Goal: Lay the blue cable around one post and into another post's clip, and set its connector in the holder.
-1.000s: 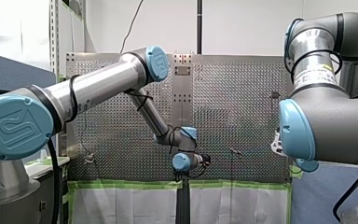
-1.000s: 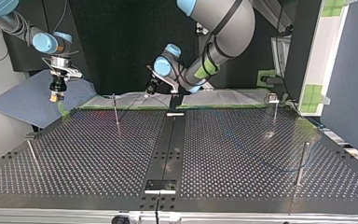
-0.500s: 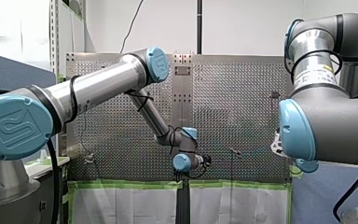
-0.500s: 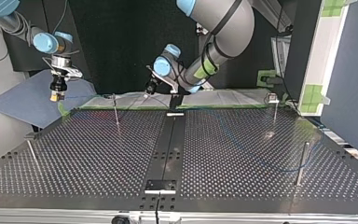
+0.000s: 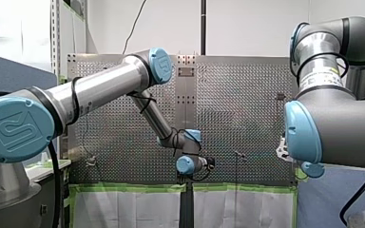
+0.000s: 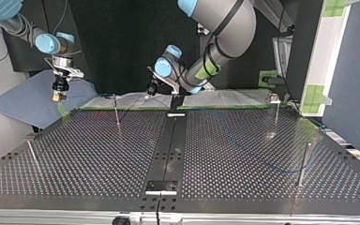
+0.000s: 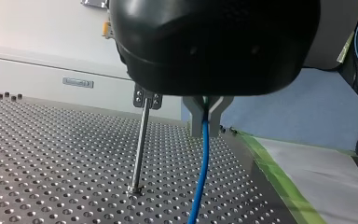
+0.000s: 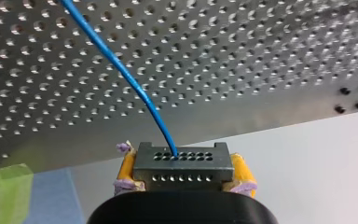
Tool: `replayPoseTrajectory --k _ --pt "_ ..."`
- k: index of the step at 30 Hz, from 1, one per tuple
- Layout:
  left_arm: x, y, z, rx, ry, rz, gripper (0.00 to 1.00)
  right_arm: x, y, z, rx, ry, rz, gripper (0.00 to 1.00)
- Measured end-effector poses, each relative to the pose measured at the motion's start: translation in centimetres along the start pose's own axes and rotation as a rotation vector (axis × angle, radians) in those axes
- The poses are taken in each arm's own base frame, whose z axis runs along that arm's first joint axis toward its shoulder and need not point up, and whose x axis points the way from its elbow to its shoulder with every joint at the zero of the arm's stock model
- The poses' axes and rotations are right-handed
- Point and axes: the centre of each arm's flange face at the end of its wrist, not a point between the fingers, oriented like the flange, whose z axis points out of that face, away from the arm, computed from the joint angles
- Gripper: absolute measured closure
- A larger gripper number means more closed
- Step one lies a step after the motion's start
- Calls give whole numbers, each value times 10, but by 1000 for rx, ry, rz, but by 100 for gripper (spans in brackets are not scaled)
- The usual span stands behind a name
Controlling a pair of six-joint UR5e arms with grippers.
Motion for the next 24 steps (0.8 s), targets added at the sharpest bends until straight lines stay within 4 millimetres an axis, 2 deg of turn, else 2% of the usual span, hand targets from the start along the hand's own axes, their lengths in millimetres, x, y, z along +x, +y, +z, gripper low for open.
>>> replayPoseTrajectory --k 9,24 --pt "-4 3 3 -4 -6 0 100 -14 3 1 -3 -19 5 64" --pt "-15 8 13 -10 -18 -2 100 -11 6 15 -4 -19 5 64"
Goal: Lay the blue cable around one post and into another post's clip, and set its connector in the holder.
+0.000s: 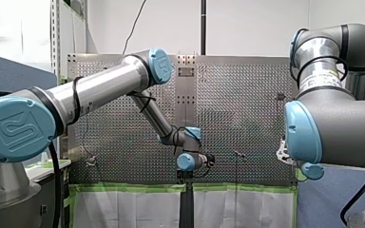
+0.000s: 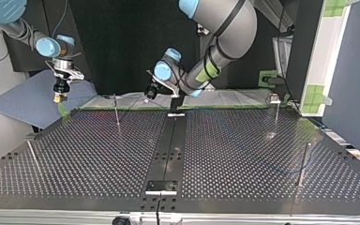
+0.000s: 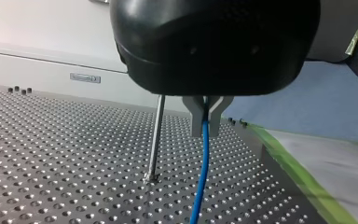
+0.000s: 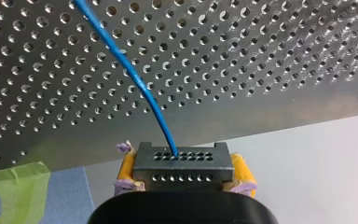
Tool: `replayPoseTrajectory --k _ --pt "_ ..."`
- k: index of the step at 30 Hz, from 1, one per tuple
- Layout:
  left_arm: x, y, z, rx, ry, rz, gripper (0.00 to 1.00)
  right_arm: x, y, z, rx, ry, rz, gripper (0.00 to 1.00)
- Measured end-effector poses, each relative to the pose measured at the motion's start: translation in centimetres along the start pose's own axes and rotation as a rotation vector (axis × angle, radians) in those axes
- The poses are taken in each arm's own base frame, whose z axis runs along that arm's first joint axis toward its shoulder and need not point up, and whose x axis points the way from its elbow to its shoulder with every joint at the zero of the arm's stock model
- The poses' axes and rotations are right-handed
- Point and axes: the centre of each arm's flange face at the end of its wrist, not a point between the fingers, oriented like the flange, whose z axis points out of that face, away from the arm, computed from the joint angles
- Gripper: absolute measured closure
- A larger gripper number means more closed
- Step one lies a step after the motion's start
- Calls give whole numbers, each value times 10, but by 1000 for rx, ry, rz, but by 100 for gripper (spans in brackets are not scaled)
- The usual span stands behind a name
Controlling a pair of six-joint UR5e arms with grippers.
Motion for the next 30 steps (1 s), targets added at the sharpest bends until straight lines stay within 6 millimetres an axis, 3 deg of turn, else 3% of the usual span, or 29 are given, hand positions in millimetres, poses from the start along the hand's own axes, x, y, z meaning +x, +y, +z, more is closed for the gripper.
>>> replayPoseTrajectory --k 10,15,17,18,19,20,21,22,24,25,30 --pt "-9 9 8 -12 -6 0 100 3 1 9 4 11 0 64" --pt "-9 11 8 -14 1 7 93 2 1 9 4 7 0 64" --pt "-8 12 8 -16 8 13 76 2 2 9 2 6 -1 64" --pt "-7 12 7 -16 11 18 76 2 1 9 3 4 -1 64" --pt "-7 12 7 -15 14 21 67 1 1 8 3 1 -2 64" --pt "-7 12 7 -15 17 24 50 0 0 8 4 -1 -2 64" --pt "-6 11 6 -15 22 30 50 0 0 8 4 -3 -2 64" --pt "-6 11 5 -14 27 34 36 0 -1 8 5 -4 -3 64" --pt "-6 11 5 -14 34 42 36 -1 -1 7 5 -7 -5 64" --pt "-5 10 4 -13 36 44 2 -1 -2 7 6 -7 -6 64" --pt "-6 7 4 -9 38 51 2 -3 -5 7 9 -11 -7 64"
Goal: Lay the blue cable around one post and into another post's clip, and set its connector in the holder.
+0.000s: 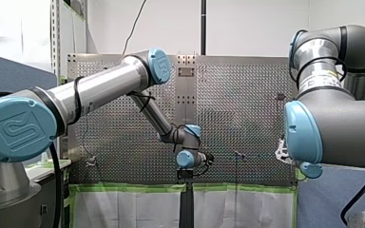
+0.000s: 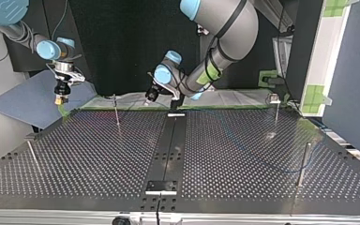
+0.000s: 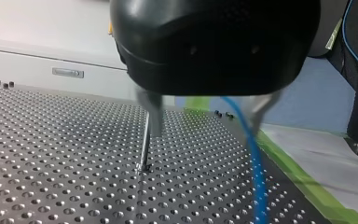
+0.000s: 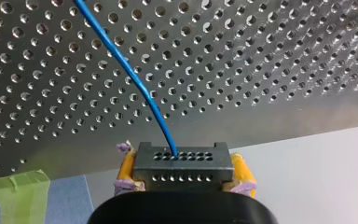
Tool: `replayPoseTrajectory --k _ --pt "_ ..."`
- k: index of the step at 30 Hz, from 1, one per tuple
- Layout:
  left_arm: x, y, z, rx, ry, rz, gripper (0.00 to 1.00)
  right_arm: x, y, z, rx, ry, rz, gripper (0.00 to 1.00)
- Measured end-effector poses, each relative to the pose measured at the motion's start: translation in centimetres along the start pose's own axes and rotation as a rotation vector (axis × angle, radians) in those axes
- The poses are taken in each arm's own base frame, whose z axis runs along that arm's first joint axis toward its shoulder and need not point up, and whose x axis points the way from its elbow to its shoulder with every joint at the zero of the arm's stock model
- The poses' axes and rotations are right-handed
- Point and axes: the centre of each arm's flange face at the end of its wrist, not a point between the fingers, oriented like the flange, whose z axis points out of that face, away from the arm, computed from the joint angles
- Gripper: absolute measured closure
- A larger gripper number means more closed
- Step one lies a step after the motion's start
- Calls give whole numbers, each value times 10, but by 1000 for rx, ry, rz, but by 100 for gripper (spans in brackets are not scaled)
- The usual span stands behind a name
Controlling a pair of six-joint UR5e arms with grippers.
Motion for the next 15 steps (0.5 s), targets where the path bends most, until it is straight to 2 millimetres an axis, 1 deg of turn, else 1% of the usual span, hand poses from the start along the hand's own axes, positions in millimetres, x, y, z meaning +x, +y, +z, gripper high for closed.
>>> replayPoseTrajectory --k 8,12,15 --pt "0 -14 -4 37 12 36 2 -4 -7 -1 10 -12 -10 64" --pt "2 -23 -14 60 46 68 2 -6 -13 -2 18 -21 -17 64" --pt "-4 -26 -22 63 52 82 2 -7 -19 -3 26 -26 -22 64"
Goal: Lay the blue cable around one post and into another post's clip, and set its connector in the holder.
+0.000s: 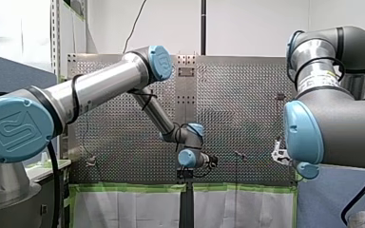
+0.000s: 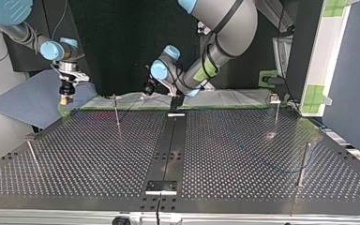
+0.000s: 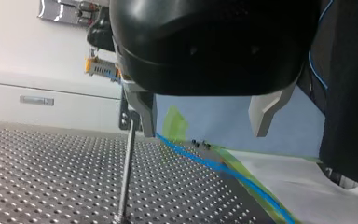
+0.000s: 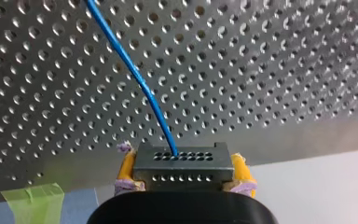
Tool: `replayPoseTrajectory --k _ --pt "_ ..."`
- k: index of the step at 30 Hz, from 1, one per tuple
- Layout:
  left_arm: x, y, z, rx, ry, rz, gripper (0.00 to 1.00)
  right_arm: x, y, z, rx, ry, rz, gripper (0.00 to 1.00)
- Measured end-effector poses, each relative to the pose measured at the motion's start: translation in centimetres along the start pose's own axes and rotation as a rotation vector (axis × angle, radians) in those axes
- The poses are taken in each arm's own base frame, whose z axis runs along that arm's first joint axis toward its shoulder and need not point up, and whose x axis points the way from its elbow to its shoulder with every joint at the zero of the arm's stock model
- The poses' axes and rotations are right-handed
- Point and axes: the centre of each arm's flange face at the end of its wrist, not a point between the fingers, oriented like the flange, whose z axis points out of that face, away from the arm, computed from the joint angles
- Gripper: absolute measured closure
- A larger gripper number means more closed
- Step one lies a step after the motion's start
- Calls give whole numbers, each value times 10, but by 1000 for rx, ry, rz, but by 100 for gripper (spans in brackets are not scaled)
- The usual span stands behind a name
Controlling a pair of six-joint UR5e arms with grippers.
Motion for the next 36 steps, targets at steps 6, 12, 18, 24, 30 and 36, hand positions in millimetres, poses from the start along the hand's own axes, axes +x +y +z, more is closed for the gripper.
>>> replayPoseTrajectory --k 6,12,18,24,30,36 --pt "-20 2 -18 -13 -6 5 2 -3 -10 -1 15 -7 0 64" --pt "-21 -7 -38 -13 14 10 2 -5 -14 -2 20 -15 4 64" --pt "-14 -23 -58 2 59 19 2 -6 -15 -2 21 -18 12 64" --pt "-25 -52 -69 36 48 23 2 -7 -15 -3 21 -20 19 64" --pt "-32 -65 -67 89 10 -22 2 -9 -15 -3 23 -16 26 64" --pt "-39 -79 -65 125 -42 -77 2 -10 -16 -3 26 -16 37 64"
